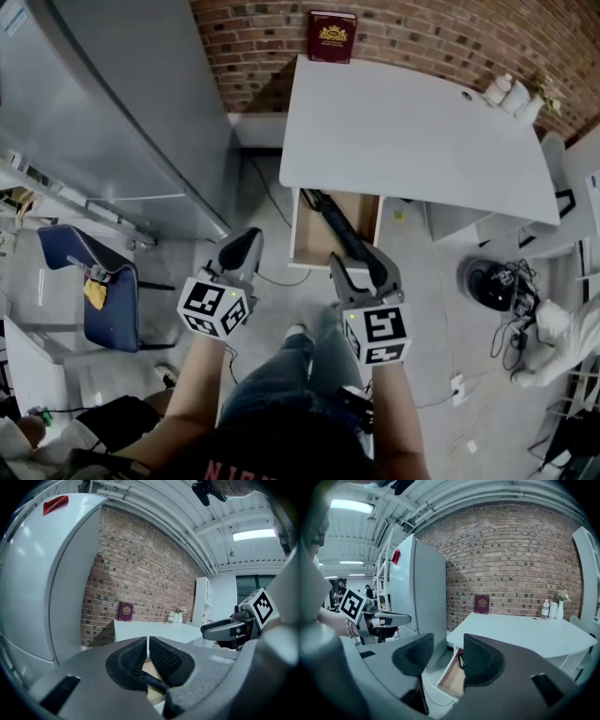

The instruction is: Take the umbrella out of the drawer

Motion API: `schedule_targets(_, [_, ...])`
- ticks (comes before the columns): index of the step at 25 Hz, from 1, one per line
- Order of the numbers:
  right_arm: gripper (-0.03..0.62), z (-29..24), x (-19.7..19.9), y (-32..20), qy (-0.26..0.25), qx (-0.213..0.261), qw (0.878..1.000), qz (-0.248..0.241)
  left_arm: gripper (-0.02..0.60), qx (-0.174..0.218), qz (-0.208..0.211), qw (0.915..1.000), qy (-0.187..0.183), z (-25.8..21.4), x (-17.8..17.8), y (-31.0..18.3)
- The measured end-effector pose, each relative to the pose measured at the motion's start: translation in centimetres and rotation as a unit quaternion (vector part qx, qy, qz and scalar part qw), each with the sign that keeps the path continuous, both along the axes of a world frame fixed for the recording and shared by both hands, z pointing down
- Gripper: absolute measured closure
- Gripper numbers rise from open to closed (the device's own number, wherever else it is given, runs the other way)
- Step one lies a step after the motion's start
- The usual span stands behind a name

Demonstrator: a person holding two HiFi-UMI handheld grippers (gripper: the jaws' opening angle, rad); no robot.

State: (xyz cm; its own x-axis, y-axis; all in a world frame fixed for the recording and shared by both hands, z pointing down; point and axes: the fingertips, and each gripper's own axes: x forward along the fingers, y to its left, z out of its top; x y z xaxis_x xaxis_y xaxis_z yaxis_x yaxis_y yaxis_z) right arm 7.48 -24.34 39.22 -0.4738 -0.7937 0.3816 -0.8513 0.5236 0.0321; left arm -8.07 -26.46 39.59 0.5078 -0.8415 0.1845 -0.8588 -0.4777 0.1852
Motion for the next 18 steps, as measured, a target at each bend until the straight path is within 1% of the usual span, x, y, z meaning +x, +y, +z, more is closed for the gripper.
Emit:
schedule_targets(3, [0.364,1.5,0.6,-1.4,0.005,-0.026,1.000,0.004,0.581,-0.005,-0.005,1.0000,0.006,1.1,0.5,-1.1])
schedule_targets(7, [0.360,4.2,1.2,-3.4,0.023,-0.042,0.999,-0.009,0.583,-0.017,-0.008,0.9998,0.006,3.1,1.3,-2.6])
schedule_targets(9, [0.333,5.7,1.6,-4.6,0.034,-0.046,0.998,-0.009,0.583,-0.031,-0.005,0.9995,-0.001,4.5,1.8,-3.4])
schedule_targets(11, [0.330,7.3,1.9,-5.9,0.038,-0.051,0.998,-0.008,0.583,-0.040,-0.004,0.9992,-0.005,6.0,2.2,-4.5])
schedule_targets(13, [0.356,9.0,1.9,-7.0,0.040,-0.058,0.997,-0.013,0.583,-0.047,-0.007,0.9989,-0.005,7.5,2.4,-5.4])
schedule_targets(16, [0.361,12.0,1.4,-7.8,0.053,-0.071,0.995,-0.036,0.583,-0.059,-0.015,0.9981,0.001,9.7,2.6,-6.4])
schedule_targets(18, [0.359,14.3,1.2,-7.8,0.069,-0.089,0.992,-0.051,0.583,-0.068,-0.017,0.9976,0.004,11.0,2.8,-6.7])
